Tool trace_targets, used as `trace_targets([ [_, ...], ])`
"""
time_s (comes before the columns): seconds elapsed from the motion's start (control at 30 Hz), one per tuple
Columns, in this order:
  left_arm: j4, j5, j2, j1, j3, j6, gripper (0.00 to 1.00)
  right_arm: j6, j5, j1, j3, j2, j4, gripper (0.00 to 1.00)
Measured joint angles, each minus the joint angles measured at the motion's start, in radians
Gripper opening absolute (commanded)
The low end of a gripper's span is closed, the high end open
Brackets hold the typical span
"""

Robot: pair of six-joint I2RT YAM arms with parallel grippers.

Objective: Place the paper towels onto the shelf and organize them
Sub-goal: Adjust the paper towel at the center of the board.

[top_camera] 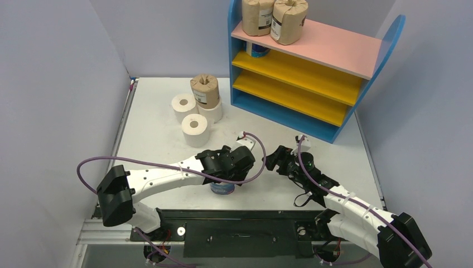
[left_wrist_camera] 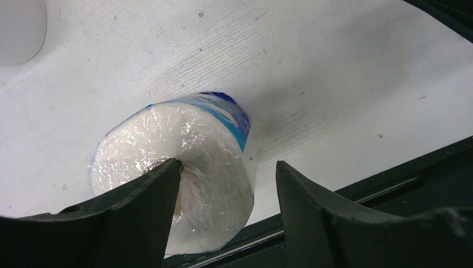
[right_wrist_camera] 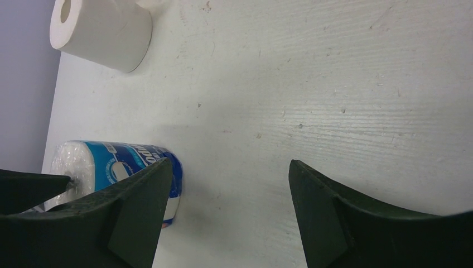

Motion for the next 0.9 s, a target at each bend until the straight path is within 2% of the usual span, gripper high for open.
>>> trace_targets([
  [0.03,-0.001,-0.004,0.001,0.0,0.0,-0.001,0.57,0.0,0.001,0.0,0.0,0.0,0.0,0.72],
  [0.1,-0.002,-0.016,0.003,-0.001,0.0,-0.007,0.48,0.0,0.003,0.0,0.0,0.002,0.0,0.72],
  [0.13,-0.003,-0.023,0.005,-0.001,0.0,-0.01,0.39,0.0,0.003,0.0,0.0,0.003,0.0,0.72],
  [0.23,-0.012,-0.047,0.008,-0.001,0.0,-0.02,0.28,0.0,0.004,0.0,0.0,0.011,0.0,0.72],
  [0.6,0.016,-0.056,-0.067,0.019,-0.068,-0.05,0.21,0.0,0.002,0.0,0.0,0.018,0.005,0.72],
  [0.67,0.047,-0.026,-0.117,0.056,-0.11,-0.06,0.2,0.0,-0.011,0.0,0.0,0.032,0.015,0.72],
  [0.77,0.12,0.071,-0.24,0.18,-0.209,-0.084,0.2,0.001,-0.048,0.0,0.001,0.069,0.039,0.71],
  [0.9,0.212,0.213,-0.419,0.417,-0.346,-0.129,0.2,0.005,-0.117,0.0,0.007,0.144,0.084,0.71],
])
